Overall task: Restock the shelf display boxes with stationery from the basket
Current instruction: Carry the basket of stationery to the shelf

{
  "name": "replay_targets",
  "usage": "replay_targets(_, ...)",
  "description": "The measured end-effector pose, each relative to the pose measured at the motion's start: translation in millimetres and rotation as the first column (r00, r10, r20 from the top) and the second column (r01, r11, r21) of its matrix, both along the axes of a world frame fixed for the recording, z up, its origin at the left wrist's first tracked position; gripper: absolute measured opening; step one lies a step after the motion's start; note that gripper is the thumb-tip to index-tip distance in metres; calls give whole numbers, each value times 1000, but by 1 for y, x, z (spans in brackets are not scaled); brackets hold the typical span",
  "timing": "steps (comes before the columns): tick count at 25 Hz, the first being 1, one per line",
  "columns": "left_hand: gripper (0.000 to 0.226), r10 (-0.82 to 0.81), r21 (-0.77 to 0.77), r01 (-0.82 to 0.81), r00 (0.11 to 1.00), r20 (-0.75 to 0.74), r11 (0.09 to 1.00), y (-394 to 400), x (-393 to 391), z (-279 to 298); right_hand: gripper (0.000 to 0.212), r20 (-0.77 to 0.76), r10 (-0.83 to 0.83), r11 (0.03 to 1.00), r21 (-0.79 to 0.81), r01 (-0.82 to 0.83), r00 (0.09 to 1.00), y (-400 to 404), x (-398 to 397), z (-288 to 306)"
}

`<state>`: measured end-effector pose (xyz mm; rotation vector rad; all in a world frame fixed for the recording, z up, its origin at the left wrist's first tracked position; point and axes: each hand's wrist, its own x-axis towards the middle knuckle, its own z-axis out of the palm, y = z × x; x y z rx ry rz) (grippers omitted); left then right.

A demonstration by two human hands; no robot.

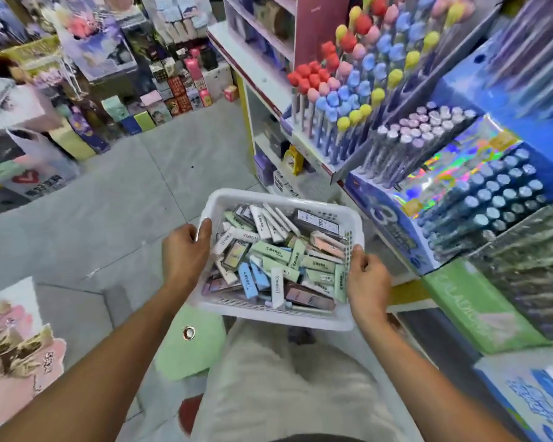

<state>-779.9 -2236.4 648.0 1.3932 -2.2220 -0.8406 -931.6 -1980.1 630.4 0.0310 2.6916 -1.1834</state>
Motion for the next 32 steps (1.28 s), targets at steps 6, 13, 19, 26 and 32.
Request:
replay_targets(6,57,-74,-26,76,994,85,997,-91,-58,0,48,41,-51,998,-25,53,998,-78,-37,-12)
replay_targets(13,52,-280,37,277,950,137,960,-213,-129,-61,50,195,-277,955,-49,292,941,-173,-29,-82)
replay_targets(19,54,-591,72,587,797,124,807,-285,-227,-135,49,142,-589,808,97,581,796,-247,-45,-151)
replay_targets(26,56,-764,108,757,644,45,644,-254,-267,-250,51,41,-763,641,177,747,645,-225,-23,-268)
replay_targets(32,57,-789,101,783,607,91,614,-203,-261,-411,57,109,-763,633,327,702,637,-171,-19,-413)
